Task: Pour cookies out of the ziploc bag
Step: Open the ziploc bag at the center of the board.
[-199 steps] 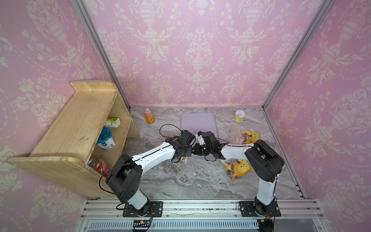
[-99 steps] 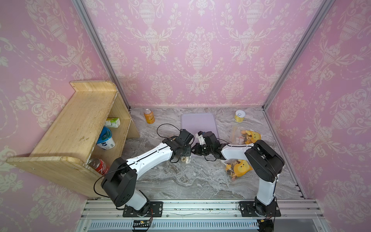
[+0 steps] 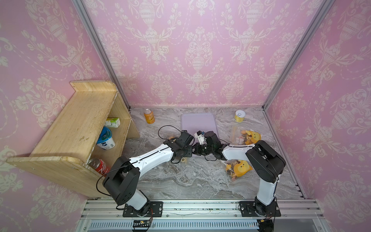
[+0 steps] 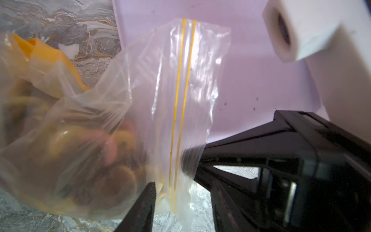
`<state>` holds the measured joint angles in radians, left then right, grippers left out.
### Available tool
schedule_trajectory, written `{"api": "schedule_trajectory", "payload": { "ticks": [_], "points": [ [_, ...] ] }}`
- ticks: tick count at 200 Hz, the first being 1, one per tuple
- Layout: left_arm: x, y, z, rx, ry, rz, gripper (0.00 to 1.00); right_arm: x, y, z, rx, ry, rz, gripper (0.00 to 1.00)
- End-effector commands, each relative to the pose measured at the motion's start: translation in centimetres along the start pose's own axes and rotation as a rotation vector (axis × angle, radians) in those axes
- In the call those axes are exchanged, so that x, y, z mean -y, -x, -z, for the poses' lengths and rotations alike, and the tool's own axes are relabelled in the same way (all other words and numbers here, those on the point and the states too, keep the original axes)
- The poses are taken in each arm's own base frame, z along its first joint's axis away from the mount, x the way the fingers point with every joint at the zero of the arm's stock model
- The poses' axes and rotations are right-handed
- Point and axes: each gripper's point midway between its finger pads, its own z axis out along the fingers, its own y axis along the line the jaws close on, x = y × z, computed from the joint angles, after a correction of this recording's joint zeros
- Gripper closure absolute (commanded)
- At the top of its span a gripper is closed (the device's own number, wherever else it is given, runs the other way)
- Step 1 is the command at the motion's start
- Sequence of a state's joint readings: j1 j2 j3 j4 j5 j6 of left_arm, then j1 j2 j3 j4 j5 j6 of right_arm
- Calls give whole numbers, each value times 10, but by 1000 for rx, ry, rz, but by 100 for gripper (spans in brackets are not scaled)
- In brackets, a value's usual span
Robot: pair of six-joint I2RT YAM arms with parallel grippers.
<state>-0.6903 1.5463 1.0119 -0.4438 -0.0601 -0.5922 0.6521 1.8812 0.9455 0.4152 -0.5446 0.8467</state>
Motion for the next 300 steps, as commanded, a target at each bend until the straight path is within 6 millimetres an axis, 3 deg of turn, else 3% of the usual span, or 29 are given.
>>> {"api": "schedule_trajectory", "payload": {
  "ticks": [1, 34, 136, 184, 253, 300],
  "points": [
    [-2, -6, -8, -23, 10, -6, 53, -21, 4, 9, 14, 66, 20, 100],
    [-9, -7, -9, -23, 50, -2, 58, -19, 5, 10, 16, 61, 20, 100],
    [-6, -8, -21, -56, 55, -12, 78, -17, 6, 11, 17, 60, 21, 100],
    [-6, -5, -18, -47, 59, -14, 100, -13, 5, 11, 19, 50, 15, 100],
    [-18, -2, -8, -19, 116, -9, 100, 9, 6, 12, 36, -81, -13, 100],
    [-22, 1, -1, 0, 134, -6, 100, 12, 7, 9, 42, -155, 11, 100]
  ]
}}
